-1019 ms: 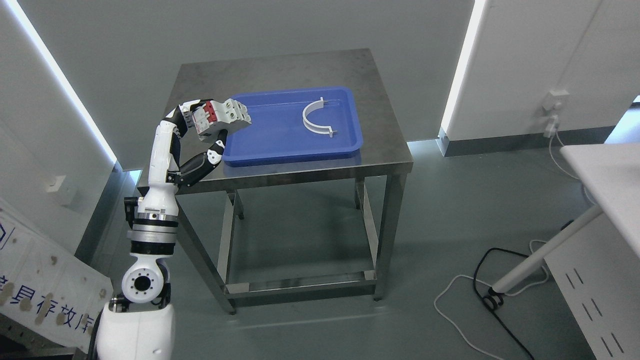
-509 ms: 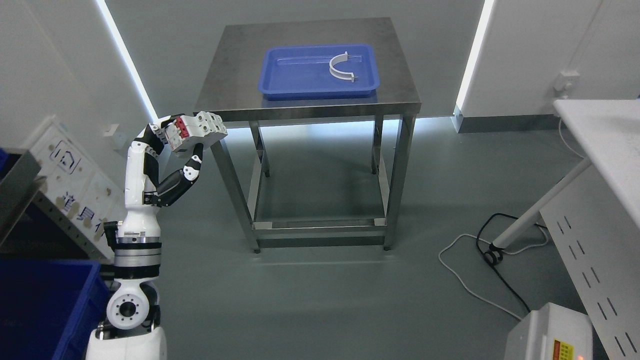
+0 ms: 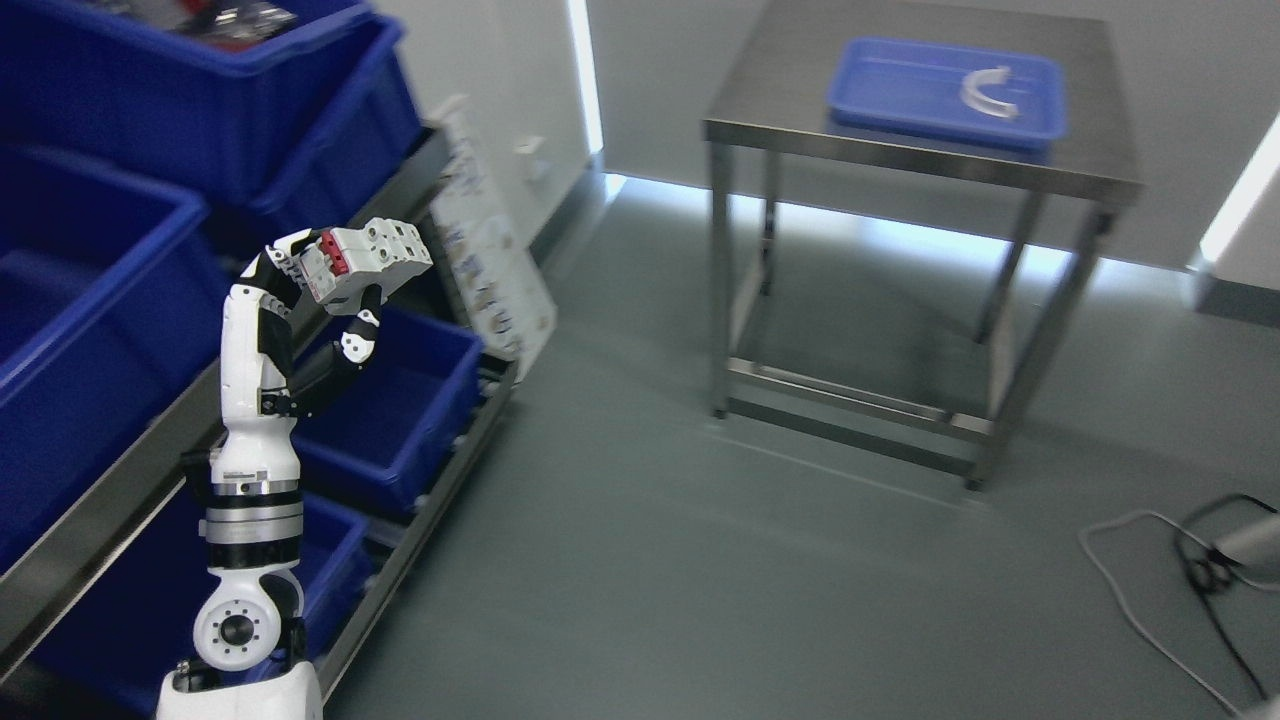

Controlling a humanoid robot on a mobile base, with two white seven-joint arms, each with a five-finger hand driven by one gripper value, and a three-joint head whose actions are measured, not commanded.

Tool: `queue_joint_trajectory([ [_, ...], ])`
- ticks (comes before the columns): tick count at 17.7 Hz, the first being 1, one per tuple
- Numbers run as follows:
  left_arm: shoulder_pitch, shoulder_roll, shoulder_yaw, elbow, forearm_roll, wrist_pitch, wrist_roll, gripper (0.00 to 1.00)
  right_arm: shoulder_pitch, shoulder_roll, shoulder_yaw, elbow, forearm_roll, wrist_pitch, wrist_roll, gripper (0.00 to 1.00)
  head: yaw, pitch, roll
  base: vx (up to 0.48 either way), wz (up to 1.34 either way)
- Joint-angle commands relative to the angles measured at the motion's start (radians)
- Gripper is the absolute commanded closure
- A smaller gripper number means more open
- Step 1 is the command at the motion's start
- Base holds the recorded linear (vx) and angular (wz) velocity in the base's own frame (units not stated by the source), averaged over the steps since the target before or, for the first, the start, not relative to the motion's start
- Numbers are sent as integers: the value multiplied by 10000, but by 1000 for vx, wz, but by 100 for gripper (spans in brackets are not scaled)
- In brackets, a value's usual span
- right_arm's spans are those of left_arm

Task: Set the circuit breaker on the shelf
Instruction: 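Carry the held breaker toward the blue bin shelf while turning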

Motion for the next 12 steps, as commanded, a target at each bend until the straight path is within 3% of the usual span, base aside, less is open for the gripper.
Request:
queue_joint_trajectory([
  [1,-99,173,-369,-517,40,-42,-28,97,-3,-175,199,0,0,544,-2,0,0,0,0,-210,1508],
  [5,-1216,173,-1016,-486,-67,187,-13,96,-3,-175,199,0,0,544,-2,0,0,0,0,-165,1627],
  [8,-1816,173,-970,-410,-144,999,-349,96,-3,-175,199,0,0,544,-2,0,0,0,0,-93,1570],
  [12,-2063,173,-847,417,-1215,1384,-808,95,-3,-175,199,0,0,544,-2,0,0,-1,0,27,1182],
])
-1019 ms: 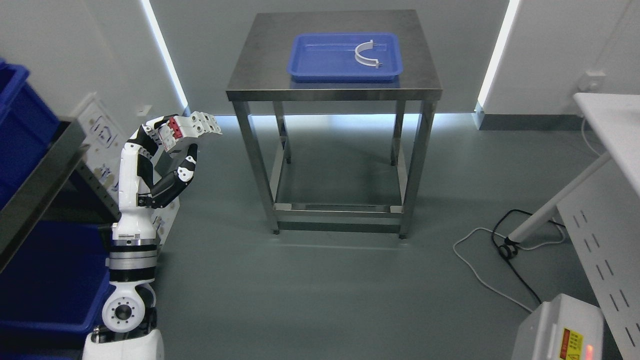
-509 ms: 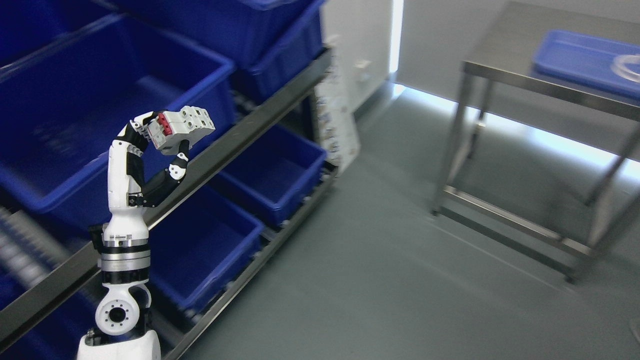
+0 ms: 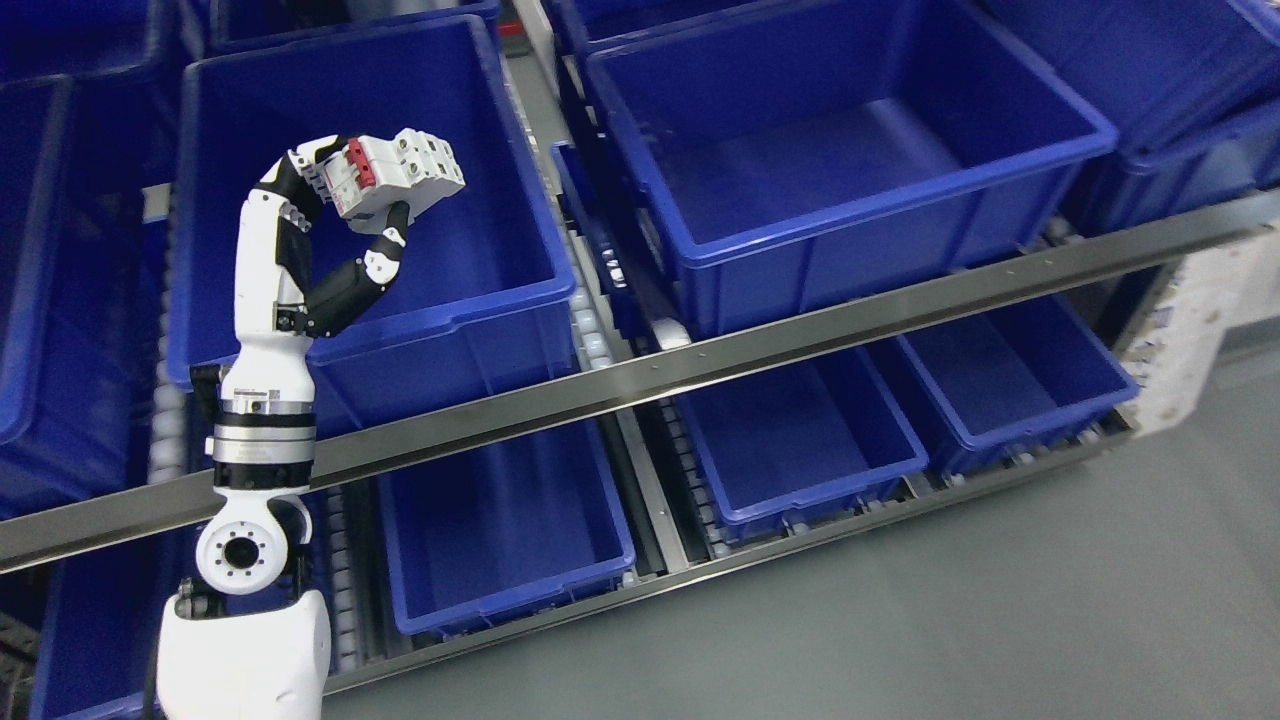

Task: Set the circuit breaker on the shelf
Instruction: 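Carry the held breaker toward the blue bin shelf while turning, then lower the breaker into the upper blue bin and open the left hand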

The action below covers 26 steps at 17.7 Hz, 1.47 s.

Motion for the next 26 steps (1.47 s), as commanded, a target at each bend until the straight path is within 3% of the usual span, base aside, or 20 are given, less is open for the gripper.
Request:
queue_joint_trajectory([
  [1,-576,214,-232,757,-1083,250,-630,95,4,-175,199,1,0,547,1,0,0,0,0,109,699],
  [7,-1249,598,-64,1524,-1500,1079,-1858,94,4,-175,199,1,0,547,1,0,0,0,0,112,346],
  [11,-2292,782,-17,2902,-1561,1109,-1936,93,4,-175,199,1,0,547,1,0,0,0,0,83,95],
  [14,-2983,1517,-94,3976,-1791,1094,-1952,93,4,-175,199,1,0,547,1,0,0,-1,0,75,50],
  [16,-3244,1611,-109,4636,-1959,1094,-1952,93,4,-175,199,1,0,547,1,0,0,-1,0,51,-50],
  [21,-4027,1443,-63,7196,-3628,971,-1952,93,4,-175,199,1,0,547,1,0,0,-1,0,40,-24],
  [23,-4485,1183,-125,8911,-4699,971,-1967,92,4,-175,199,1,0,547,1,0,0,-1,0,31,-37],
  [26,-5618,1074,-262,9943,-5641,1048,-1952,92,4,-175,199,1,0,547,1,0,0,-1,0,30,-46],
])
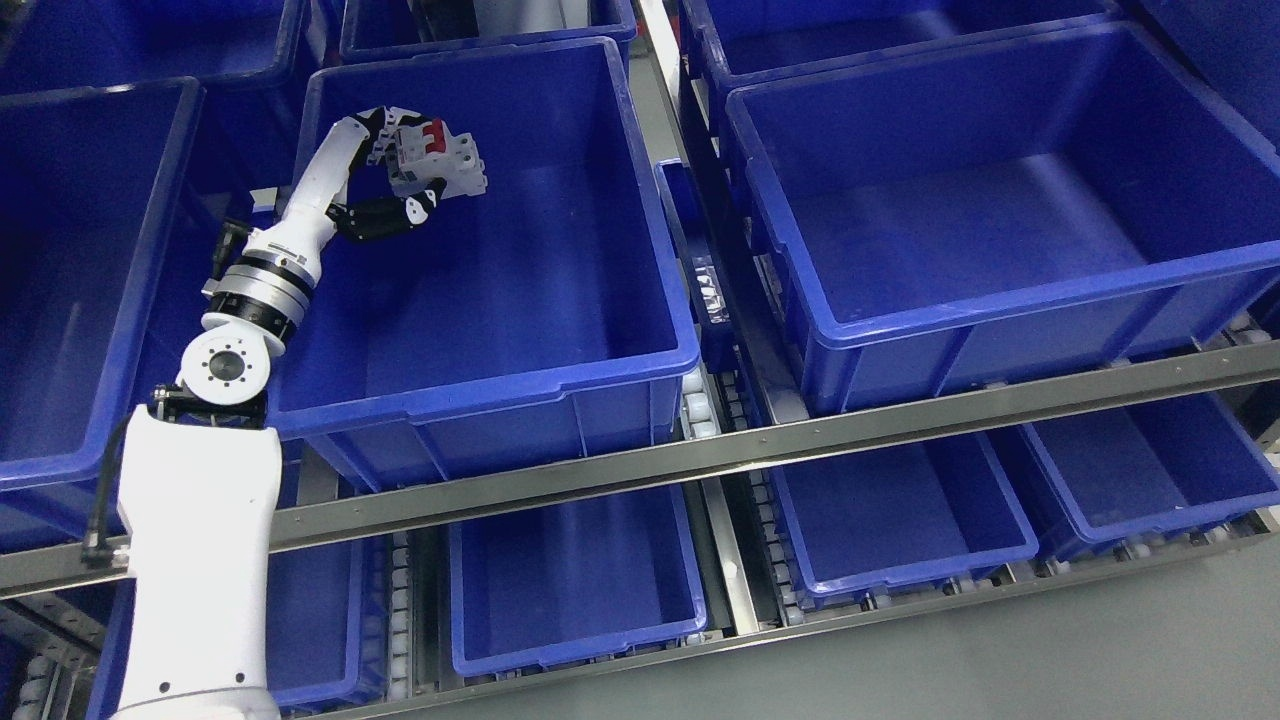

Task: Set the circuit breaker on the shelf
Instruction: 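Lower the breaker into the upper blue bin and open the left hand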

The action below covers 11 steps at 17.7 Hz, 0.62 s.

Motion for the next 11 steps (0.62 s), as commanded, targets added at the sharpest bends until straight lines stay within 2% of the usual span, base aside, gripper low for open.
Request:
queue_joint_trajectory([
  [1,-1903,-56,-191,4669,-1532,93,16,91,0,-175,199,0,0,548,1,0,0,0,0,26,-42],
  [4,-2598,-71,-756,6160,-1532,200,16,91,0,-175,199,0,0,548,1,0,0,0,0,22,-2],
  [7,-2491,-271,-1326,6531,-1532,354,31,89,0,-175,199,0,0,548,1,0,0,0,0,26,-6],
  [9,-2460,-301,-1388,6531,-1532,354,46,84,0,-175,199,0,0,548,1,0,0,0,0,16,-32],
  [11,-2475,-332,-1388,6531,-1517,369,92,70,0,-175,199,0,0,548,1,0,0,0,0,24,-32],
])
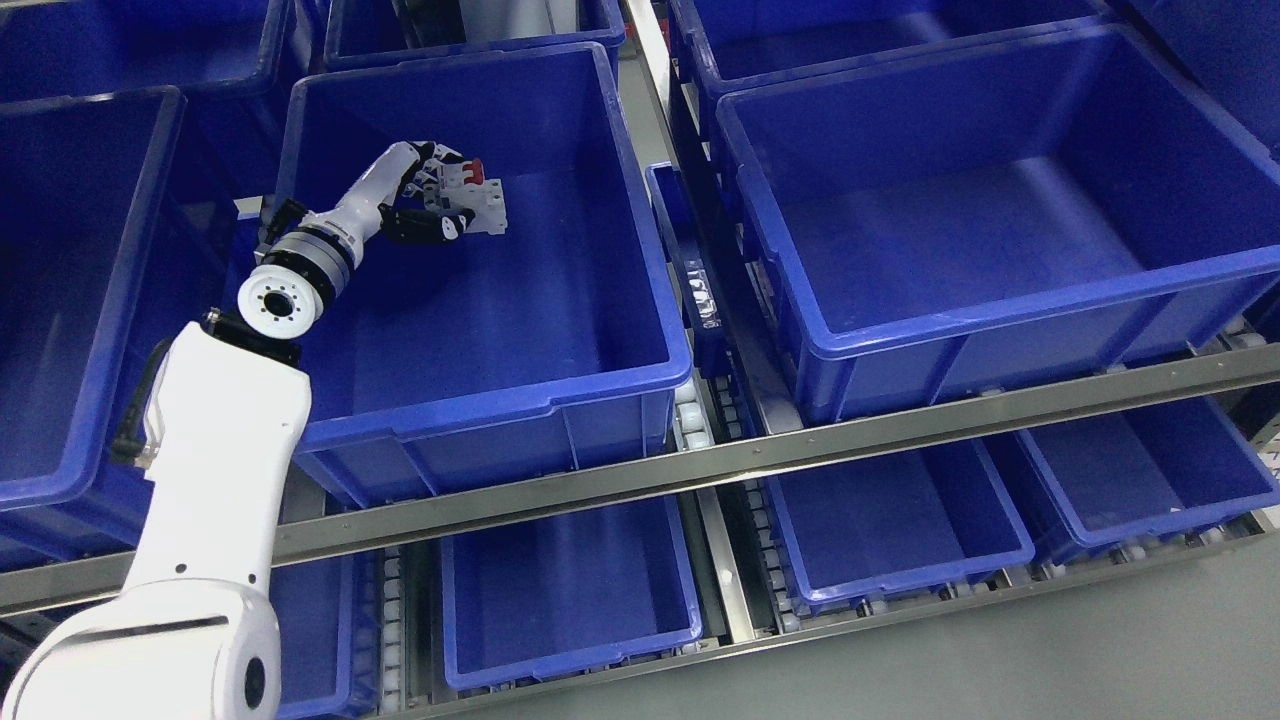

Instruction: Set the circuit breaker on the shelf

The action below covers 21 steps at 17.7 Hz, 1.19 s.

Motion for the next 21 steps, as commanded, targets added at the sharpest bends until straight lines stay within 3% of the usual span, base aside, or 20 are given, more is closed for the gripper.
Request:
queue_joint_trajectory([
  [1,-281,-209,-759,2305,-139,142,81,57,0,-175,199,0,0,548,1,0,0,0,0,25,-36],
  [2,-296,-209,-774,2289,-155,386,81,46,0,-175,199,0,0,548,1,0,0,0,0,25,-36],
  [7,-433,-118,-728,2197,-124,572,355,23,0,-175,199,0,0,548,1,0,0,0,0,22,-33],
  [9,-511,-71,-637,1999,-79,573,1653,4,0,-175,199,0,0,548,1,0,0,0,0,20,-4],
  [10,-526,-117,-545,1694,28,633,2526,0,0,-175,199,0,0,548,1,0,0,0,0,17,-5],
  [12,-892,-208,293,1111,791,923,3239,0,0,-175,199,0,0,548,1,0,0,0,0,16,-8],
  [16,-590,-408,2077,-696,3278,1063,3149,0,0,-175,199,0,0,548,1,0,0,0,0,17,-7],
  [18,131,-592,2278,-2290,3709,1155,3149,0,0,-175,199,0,0,548,1,0,0,0,0,8,0],
  [21,1571,-817,2202,-6196,5164,2224,3149,0,0,-175,199,0,0,548,1,0,0,0,0,-3,-8],
])
